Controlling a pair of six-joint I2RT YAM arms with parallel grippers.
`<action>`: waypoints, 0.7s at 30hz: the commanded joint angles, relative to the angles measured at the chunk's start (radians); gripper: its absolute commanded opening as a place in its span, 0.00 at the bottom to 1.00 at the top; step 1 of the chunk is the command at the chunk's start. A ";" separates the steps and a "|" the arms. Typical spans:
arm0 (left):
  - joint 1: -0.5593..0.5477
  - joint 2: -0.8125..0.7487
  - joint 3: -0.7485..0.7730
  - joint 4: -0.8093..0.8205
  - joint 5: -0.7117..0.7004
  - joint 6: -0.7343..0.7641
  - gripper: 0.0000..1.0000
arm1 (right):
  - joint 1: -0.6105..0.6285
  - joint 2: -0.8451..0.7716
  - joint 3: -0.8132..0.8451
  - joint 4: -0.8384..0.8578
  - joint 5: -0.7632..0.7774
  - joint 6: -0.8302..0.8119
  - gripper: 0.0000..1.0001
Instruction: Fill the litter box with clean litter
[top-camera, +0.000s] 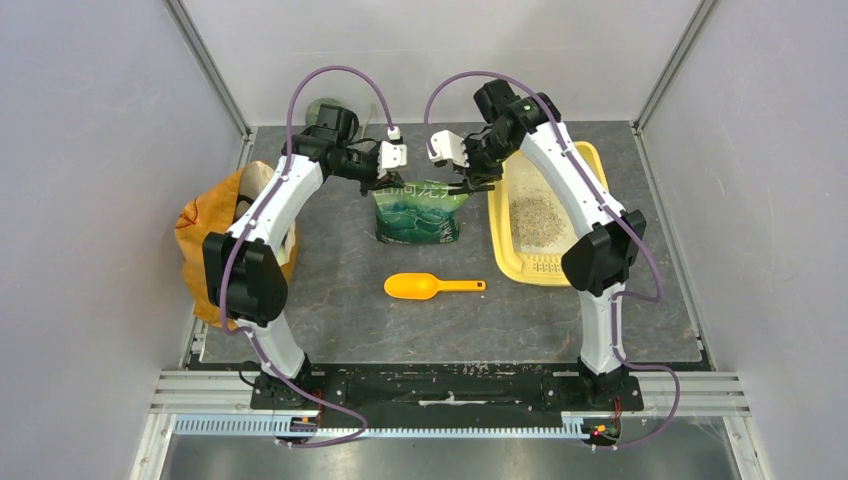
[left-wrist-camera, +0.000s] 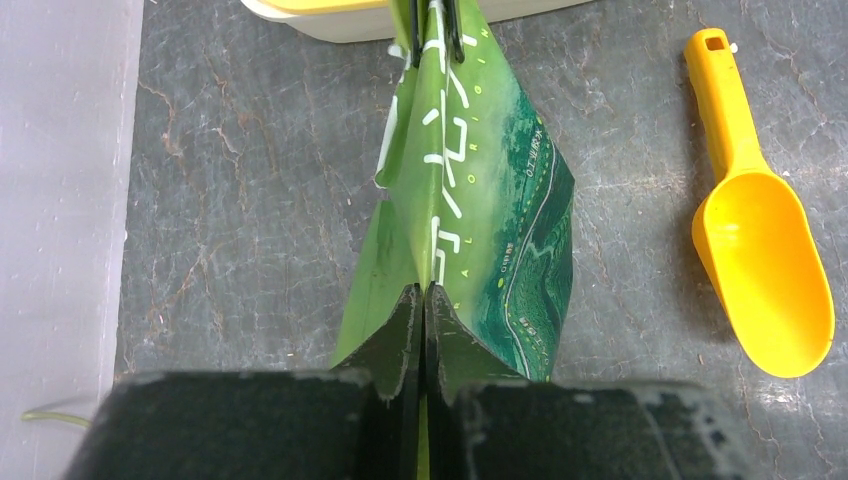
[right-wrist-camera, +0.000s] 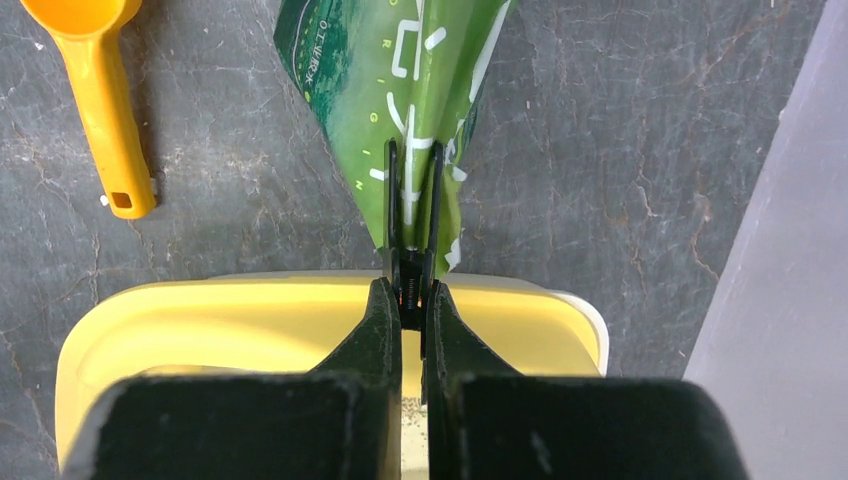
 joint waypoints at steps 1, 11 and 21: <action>-0.007 0.012 0.037 -0.001 0.037 0.049 0.02 | 0.001 0.020 -0.010 0.038 -0.033 0.006 0.00; -0.008 0.021 0.043 0.000 0.039 0.049 0.02 | -0.005 -0.008 -0.083 0.174 -0.125 0.066 0.00; -0.009 0.037 0.063 0.000 0.045 0.038 0.02 | -0.035 0.001 -0.096 0.226 -0.222 0.121 0.00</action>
